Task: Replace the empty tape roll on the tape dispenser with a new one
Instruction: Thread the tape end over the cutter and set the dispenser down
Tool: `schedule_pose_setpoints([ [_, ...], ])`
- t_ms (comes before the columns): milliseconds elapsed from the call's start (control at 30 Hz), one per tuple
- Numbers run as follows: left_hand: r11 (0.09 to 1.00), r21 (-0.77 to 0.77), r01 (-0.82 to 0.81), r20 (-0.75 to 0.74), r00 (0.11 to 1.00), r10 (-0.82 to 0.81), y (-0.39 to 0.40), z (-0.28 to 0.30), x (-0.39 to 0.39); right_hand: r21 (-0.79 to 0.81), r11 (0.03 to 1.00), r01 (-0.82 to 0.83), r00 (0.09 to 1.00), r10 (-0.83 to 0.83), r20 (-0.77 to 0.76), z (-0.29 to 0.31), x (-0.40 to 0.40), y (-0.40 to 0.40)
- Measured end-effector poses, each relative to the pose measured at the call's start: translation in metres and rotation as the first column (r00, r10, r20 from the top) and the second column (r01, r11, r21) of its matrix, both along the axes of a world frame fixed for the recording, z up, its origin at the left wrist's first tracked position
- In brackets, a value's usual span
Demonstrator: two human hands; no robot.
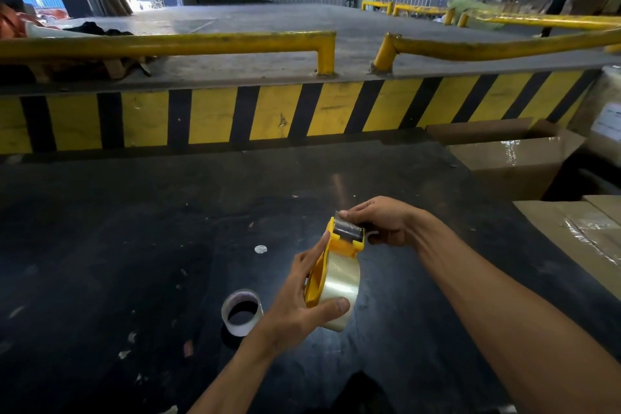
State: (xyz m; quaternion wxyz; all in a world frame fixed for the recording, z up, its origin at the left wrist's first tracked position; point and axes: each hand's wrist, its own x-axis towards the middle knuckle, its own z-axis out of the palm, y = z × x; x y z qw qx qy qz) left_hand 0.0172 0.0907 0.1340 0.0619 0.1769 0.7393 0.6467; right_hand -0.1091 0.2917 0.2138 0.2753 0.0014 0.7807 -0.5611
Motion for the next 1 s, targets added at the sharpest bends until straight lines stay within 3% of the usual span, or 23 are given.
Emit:
schedule_pose_setpoints([
  [167,1.0,-0.015,0.001,-0.012,1.0,-0.001,-0.001,-0.006,0.002,-0.044,0.999,-0.001,0.986,0.008,0.165,-0.003,0.003,0.003],
  [267,1.0,-0.001,-0.001,-0.004,1.0,0.001,-0.001,-0.008,0.003,-0.199,0.978,0.062,0.964,-0.007,0.265,-0.006,0.008,0.002],
  [433,0.996,0.085,-0.011,-0.016,1.0,0.013,-0.003,0.0,-0.004,-0.502,0.771,0.392,0.917,-0.287,0.276,-0.039,0.011,-0.003],
  [633,0.959,0.27,-0.091,0.009,0.996,0.092,-0.006,0.019,-0.013,-0.556,0.807,0.2,0.978,-0.129,0.165,-0.085,0.059,-0.033],
  [800,0.875,0.454,-0.164,0.171,0.981,0.095,-0.011,0.023,-0.023,-0.681,0.706,0.195,0.981,-0.14,0.136,-0.072,0.074,-0.049],
  [900,0.878,0.442,-0.186,0.173,0.977,0.12,-0.021,0.02,-0.027,-0.727,0.676,0.123,0.992,-0.102,0.073,-0.059,0.076,-0.046],
  [1000,0.939,0.292,-0.181,0.106,0.982,0.157,-0.035,0.019,-0.029,-0.722,0.688,0.076,0.995,-0.103,0.006,-0.053,0.075,-0.04],
])
